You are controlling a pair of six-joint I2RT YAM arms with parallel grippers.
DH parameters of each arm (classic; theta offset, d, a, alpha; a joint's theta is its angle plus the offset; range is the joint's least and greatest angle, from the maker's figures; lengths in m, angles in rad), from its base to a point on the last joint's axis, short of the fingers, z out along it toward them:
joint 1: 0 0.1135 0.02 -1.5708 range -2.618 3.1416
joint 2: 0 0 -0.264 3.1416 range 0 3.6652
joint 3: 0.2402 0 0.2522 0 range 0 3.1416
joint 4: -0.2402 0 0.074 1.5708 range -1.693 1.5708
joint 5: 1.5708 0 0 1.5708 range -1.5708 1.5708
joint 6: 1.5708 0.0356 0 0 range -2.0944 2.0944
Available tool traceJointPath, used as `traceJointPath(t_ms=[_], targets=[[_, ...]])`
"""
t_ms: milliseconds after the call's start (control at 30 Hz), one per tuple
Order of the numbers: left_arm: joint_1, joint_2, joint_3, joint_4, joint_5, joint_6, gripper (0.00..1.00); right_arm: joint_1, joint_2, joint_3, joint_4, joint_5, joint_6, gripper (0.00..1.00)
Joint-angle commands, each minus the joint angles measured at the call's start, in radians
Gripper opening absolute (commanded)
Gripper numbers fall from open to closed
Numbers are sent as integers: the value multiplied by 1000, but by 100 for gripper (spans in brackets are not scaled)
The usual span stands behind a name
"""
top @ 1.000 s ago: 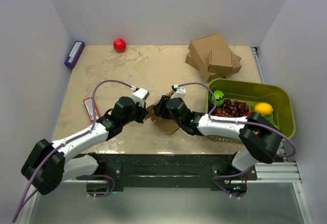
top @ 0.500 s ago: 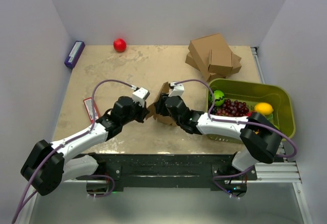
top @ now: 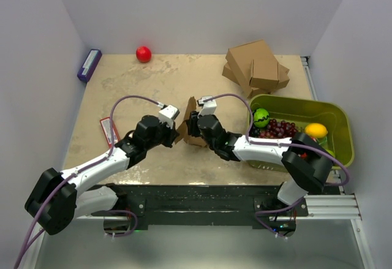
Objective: Fold the paper box
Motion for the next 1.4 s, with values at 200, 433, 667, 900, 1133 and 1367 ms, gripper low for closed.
traceJointPath(t_ms=[200,433,667,900,1133,1367], targets=[[-5,9,36,-1,73,23,0,-13,26,60,137,-10,-65,42],[-4,20,39,-1,83,26,0,-12,37,45,215,-77,-54,42],[-4,20,52,-33,29,-4,0,-13,42,26,188,-88,-6,44],[16,52,108,-165,-82,-43,0,-19,-119,-81,92,-124,-94,79],[91,66,136,-191,95,-64,0,-7,-176,-173,91,-286,-201,78],[174,72,158,-254,262,-55,0,85,-68,-91,43,-221,-295,75]])
